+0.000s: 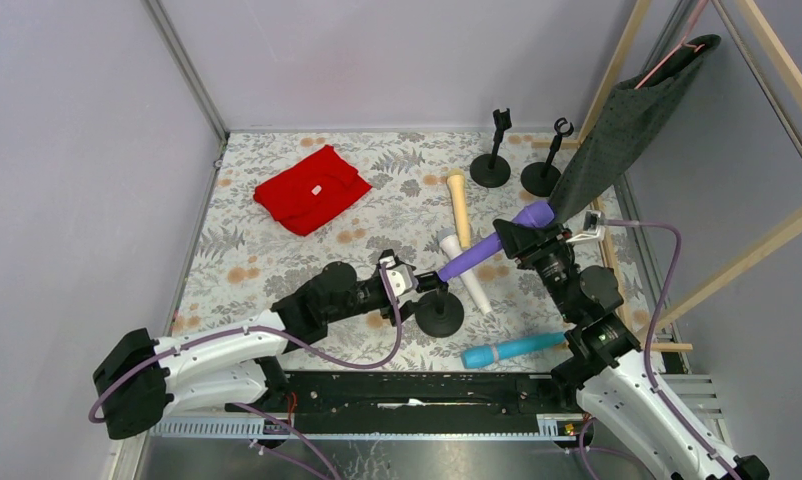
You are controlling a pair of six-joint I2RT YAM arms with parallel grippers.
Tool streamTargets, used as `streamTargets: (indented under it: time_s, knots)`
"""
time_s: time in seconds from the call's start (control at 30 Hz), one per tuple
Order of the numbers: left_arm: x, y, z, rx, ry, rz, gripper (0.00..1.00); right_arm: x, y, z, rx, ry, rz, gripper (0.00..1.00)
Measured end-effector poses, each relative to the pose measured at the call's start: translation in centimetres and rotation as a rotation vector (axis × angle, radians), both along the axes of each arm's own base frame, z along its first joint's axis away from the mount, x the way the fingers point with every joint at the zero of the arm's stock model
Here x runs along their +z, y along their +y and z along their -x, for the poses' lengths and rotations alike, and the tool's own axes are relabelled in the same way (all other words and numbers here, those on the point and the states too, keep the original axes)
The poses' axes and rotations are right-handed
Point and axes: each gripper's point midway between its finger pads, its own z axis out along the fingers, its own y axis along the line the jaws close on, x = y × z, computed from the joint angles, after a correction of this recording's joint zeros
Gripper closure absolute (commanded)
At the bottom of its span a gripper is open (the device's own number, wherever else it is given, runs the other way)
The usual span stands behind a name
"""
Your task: Attach the microphones to the stand
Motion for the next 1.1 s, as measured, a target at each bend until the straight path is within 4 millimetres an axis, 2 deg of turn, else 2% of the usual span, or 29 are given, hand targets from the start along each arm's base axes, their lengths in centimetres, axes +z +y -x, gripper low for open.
streamTargets:
  time_s: [0.43,0.73,1.1]
  knots:
    - [0.0,0.1,0.2,0.003,0.016,0.004,0.34,-1.1,0.2,-0.9,-0.014,0.035,-0.013,1.0]
    - [-2.1,1.3,0.5,0.035,0.052,-0.014,0.41,-1.5,0.3,-1.0,-0.013,0.044,-0.012,1.0]
    - [-2.2,1.3,0.4,0.032,0.038,-0.021,0.44,-2.1,0.4,-1.0,-0.01,0.06,-0.023,1.0]
